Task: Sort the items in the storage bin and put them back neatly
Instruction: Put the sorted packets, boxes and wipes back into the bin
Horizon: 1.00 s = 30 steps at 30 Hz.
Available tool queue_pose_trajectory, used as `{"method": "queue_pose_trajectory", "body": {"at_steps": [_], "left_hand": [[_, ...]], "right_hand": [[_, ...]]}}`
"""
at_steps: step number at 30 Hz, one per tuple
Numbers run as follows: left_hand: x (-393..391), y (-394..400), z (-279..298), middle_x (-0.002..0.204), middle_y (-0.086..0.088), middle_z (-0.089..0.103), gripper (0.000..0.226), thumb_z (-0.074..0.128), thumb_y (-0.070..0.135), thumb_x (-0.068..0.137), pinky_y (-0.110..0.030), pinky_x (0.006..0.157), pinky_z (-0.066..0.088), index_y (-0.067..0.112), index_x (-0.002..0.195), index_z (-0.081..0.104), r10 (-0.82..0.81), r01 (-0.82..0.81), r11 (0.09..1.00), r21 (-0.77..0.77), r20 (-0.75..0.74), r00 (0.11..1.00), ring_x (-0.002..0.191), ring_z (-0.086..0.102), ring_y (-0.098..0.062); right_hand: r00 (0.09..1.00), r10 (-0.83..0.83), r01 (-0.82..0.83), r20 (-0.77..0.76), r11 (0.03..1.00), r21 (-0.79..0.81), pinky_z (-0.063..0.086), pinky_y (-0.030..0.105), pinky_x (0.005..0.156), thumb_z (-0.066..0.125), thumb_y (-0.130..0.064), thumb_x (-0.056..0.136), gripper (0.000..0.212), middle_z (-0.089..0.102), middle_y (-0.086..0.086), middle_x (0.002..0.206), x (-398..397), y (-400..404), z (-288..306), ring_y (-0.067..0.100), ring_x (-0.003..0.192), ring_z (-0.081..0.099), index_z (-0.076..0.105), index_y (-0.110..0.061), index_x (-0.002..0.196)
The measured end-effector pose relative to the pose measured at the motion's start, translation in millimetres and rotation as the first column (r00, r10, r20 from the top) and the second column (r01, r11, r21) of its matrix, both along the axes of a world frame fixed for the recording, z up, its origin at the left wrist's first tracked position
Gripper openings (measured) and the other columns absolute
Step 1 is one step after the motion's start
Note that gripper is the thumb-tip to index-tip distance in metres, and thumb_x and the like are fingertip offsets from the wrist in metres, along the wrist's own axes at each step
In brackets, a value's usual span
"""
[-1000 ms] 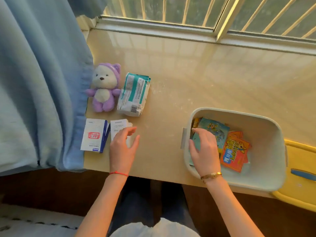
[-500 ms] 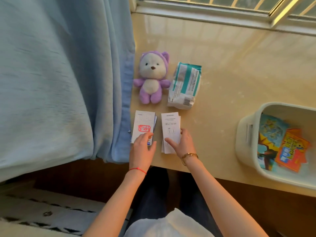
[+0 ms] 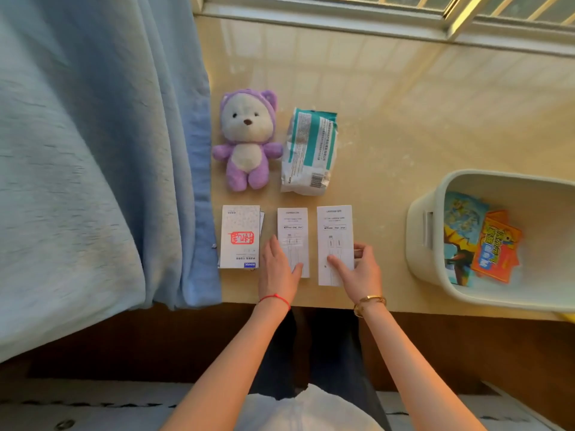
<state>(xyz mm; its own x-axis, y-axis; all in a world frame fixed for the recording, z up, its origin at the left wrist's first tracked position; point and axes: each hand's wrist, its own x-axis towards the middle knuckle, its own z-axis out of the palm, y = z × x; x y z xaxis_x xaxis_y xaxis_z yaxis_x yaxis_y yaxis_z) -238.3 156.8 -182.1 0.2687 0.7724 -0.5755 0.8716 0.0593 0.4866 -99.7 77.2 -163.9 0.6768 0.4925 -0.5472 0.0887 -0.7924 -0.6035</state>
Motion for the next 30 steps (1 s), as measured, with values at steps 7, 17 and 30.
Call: {"method": "queue_pose_trajectory", "body": {"at_steps": [7, 17, 30], "left_hand": [[22, -6, -19, 0.141, -0.015, 0.032, 0.089, 0.076, 0.041, 0.074, -0.04, 0.106, 0.035, 0.005, 0.141, 0.029, 0.101, -0.1, 0.995, 0.008, -0.131, 0.986, 0.131, 0.038, -0.031], [50, -23, 26, 0.132, -0.003, 0.053, 0.08, 0.084, 0.022, 0.068, -0.041, 0.094, 0.049, 0.022, 0.132, 0.036, 0.299, -0.305, 0.952, -0.013, 0.236, 0.925, 0.123, 0.049, -0.022], [229, -95, 114, 0.128, 0.005, 0.056, 0.082, 0.082, 0.025, 0.071, -0.027, 0.089, 0.055, 0.03, 0.137, 0.033, 0.245, -0.258, 0.965, -0.057, 0.554, 0.796, 0.119, 0.053, -0.01]], "right_hand": [[0.988, -0.149, 0.152, -0.034, 0.982, 0.109, 0.055, 0.025, 0.073, 0.078, -0.038, 0.072, 0.055, 0.057, -0.012, 0.1, 21, -21, 21, 0.01, 0.093, 0.06, 0.043, -0.025, 0.112], [0.979, -0.198, 0.202, -0.041, 0.955, 0.216, 0.055, 0.025, 0.072, 0.077, -0.038, 0.072, 0.056, 0.059, -0.006, 0.108, 67, -42, 47, 0.006, 0.095, 0.06, 0.045, -0.022, 0.116], [0.961, -0.268, 0.245, 0.074, 0.942, 0.231, 0.053, 0.026, 0.071, 0.074, -0.039, 0.075, 0.053, 0.057, -0.004, 0.105, 235, -118, 77, 0.011, 0.09, 0.059, 0.044, -0.019, 0.114]]}}
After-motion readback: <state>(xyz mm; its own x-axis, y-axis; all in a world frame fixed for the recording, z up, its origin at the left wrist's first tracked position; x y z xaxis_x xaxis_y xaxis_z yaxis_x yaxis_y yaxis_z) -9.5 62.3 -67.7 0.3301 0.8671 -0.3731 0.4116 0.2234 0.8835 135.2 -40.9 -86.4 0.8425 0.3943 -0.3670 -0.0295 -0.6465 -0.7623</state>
